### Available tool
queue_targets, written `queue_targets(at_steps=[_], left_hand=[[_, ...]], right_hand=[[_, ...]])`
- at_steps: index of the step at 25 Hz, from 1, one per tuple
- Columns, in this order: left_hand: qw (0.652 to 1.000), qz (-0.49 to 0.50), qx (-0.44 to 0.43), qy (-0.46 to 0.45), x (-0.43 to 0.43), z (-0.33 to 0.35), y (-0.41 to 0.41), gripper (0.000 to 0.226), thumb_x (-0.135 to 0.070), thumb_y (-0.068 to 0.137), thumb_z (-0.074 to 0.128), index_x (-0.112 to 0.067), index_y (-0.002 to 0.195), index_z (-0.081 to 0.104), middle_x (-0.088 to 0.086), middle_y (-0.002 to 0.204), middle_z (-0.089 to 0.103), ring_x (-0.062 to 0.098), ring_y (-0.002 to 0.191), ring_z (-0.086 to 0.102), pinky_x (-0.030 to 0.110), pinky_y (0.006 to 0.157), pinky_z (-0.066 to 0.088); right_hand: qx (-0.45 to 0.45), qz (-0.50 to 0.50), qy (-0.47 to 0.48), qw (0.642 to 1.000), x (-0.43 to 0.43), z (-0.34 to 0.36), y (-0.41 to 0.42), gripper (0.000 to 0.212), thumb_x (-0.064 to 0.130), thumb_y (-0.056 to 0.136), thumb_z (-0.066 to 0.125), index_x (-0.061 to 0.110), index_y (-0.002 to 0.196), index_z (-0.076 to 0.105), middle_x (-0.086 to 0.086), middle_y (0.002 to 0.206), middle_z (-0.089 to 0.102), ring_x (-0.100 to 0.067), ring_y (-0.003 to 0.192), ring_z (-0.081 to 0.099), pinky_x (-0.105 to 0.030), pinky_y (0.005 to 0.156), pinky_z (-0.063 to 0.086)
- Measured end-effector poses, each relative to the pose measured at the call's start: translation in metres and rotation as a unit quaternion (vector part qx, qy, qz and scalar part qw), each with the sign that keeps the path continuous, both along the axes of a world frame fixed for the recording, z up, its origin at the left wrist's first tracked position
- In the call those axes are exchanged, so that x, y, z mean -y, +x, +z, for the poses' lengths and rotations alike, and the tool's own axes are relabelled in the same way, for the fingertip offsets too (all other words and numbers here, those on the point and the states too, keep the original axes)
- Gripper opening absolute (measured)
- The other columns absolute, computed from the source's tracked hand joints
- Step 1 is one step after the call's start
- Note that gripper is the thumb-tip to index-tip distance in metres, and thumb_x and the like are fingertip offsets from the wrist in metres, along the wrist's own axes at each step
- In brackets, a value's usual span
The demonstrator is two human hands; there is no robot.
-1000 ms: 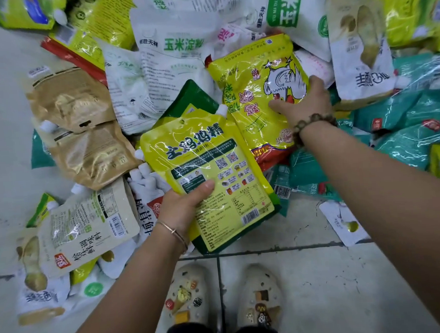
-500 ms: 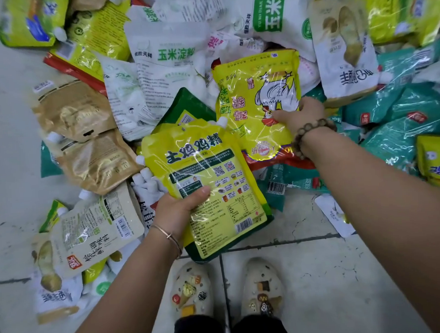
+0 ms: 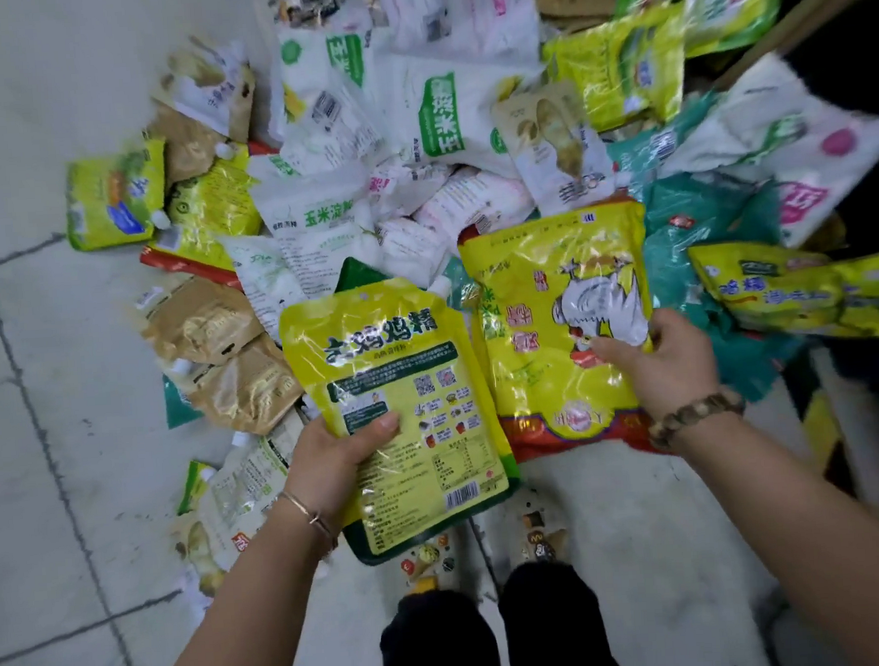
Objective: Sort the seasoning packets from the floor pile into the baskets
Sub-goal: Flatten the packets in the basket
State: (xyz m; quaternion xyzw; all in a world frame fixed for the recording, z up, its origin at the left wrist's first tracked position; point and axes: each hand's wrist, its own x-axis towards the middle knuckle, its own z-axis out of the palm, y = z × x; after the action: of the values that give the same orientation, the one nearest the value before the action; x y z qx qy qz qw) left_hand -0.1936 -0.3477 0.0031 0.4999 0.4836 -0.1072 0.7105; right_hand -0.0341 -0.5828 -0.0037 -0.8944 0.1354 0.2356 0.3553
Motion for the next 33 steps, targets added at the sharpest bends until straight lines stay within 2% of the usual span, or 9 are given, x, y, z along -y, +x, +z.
queue_targets(at_steps=[4, 7, 11, 14, 17, 19, 25, 30, 33], left_hand=[[0.999, -0.037, 0.003, 0.008, 0.003, 0.063, -0.002, 0.018, 0.002, 0.075, 0.068, -0.012, 0.085, 0.067, 0.004, 0.076, 0.074, 0.019, 0.065, 0.07, 0.028, 0.053, 0.055], [0.995, -0.098, -0.004, 0.021, 0.012, 0.111, -0.014, 0.015, -0.002, 0.076, 0.069, -0.015, 0.082, 0.067, 0.002, 0.074, 0.074, 0.019, 0.064, 0.07, 0.028, 0.054, 0.056], [0.987, -0.161, 0.007, 0.013, 0.036, 0.165, -0.032, 0.014, 0.0, 0.076, 0.068, -0.012, 0.083, 0.068, 0.005, 0.076, 0.074, 0.021, 0.066, 0.071, 0.028, 0.054, 0.055], [0.98, -0.199, 0.013, 0.01, 0.064, 0.189, -0.041, 0.015, -0.01, 0.065, 0.072, -0.013, 0.08, 0.07, 0.008, 0.081, 0.074, 0.026, 0.071, 0.071, 0.034, 0.057, 0.058], [0.971, -0.237, 0.018, 0.017, 0.102, 0.204, -0.052, 0.014, -0.015, 0.063, 0.072, -0.018, 0.076, 0.073, 0.007, 0.082, 0.074, 0.026, 0.072, 0.071, 0.037, 0.059, 0.058], [0.961, -0.274, 0.023, 0.029, 0.135, 0.207, -0.06, 0.009, -0.012, 0.067, 0.071, -0.017, 0.074, 0.074, 0.005, 0.079, 0.074, 0.024, 0.069, 0.071, 0.035, 0.058, 0.058], [0.927, -0.37, 0.043, 0.037, 0.254, 0.22, -0.093, 0.011, -0.006, 0.073, 0.068, -0.01, 0.083, 0.066, 0.0, 0.073, 0.073, 0.017, 0.065, 0.07, 0.029, 0.057, 0.056], [0.9, -0.432, 0.06, 0.002, 0.361, 0.225, -0.128, 0.015, -0.013, 0.064, 0.068, -0.011, 0.08, 0.068, 0.002, 0.071, 0.073, 0.017, 0.062, 0.07, 0.027, 0.053, 0.055], [0.873, -0.485, 0.047, 0.005, 0.419, 0.227, -0.146, 0.018, -0.017, 0.066, 0.071, -0.014, 0.083, 0.07, 0.005, 0.082, 0.074, 0.024, 0.074, 0.071, 0.036, 0.065, 0.056]], right_hand=[[-0.021, -0.107, 0.031, 0.994, 0.03, 0.065, -0.052, 0.044, 0.015, 0.072, 0.078, -0.014, 0.095, 0.054, -0.036, 0.102, 0.058, -0.049, 0.093, 0.056, -0.057, 0.079, 0.048], [-0.022, -0.143, 0.008, 0.989, 0.05, 0.116, -0.094, 0.04, 0.017, 0.072, 0.078, -0.01, 0.089, 0.054, -0.032, 0.093, 0.061, -0.045, 0.083, 0.058, -0.049, 0.073, 0.049], [-0.014, -0.198, 0.0, 0.98, 0.082, 0.175, -0.147, 0.045, 0.02, 0.072, 0.078, -0.013, 0.085, 0.051, -0.032, 0.079, 0.053, -0.031, 0.064, 0.044, -0.031, 0.057, 0.032], [-0.011, -0.242, 0.004, 0.97, 0.114, 0.197, -0.183, 0.046, 0.023, 0.072, 0.078, -0.012, 0.084, 0.05, -0.031, 0.076, 0.049, -0.021, 0.065, 0.042, -0.03, 0.054, 0.027], [0.0, -0.289, 0.019, 0.957, 0.149, 0.203, -0.219, 0.044, 0.026, 0.072, 0.077, -0.007, 0.086, 0.052, -0.026, 0.082, 0.058, -0.031, 0.068, 0.052, -0.029, 0.055, 0.033], [0.004, -0.328, 0.024, 0.944, 0.178, 0.206, -0.243, 0.039, 0.027, 0.073, 0.076, -0.002, 0.089, 0.056, -0.015, 0.084, 0.063, -0.035, 0.083, 0.059, -0.023, 0.059, 0.038], [0.028, -0.415, 0.031, 0.909, 0.285, 0.232, -0.334, 0.023, 0.02, 0.074, 0.076, 0.019, 0.068, 0.054, 0.002, 0.072, 0.061, -0.004, 0.06, 0.05, -0.023, 0.053, 0.039], [0.027, -0.487, 0.017, 0.873, 0.381, 0.25, -0.413, 0.03, 0.018, 0.074, 0.076, -0.004, 0.081, 0.056, -0.022, 0.08, 0.062, -0.036, 0.069, 0.054, -0.036, 0.06, 0.04], [0.031, -0.529, 0.021, 0.848, 0.428, 0.257, -0.455, 0.023, 0.017, 0.074, 0.076, 0.003, 0.086, 0.062, -0.01, 0.079, 0.065, -0.021, 0.067, 0.055, -0.03, 0.06, 0.041]])
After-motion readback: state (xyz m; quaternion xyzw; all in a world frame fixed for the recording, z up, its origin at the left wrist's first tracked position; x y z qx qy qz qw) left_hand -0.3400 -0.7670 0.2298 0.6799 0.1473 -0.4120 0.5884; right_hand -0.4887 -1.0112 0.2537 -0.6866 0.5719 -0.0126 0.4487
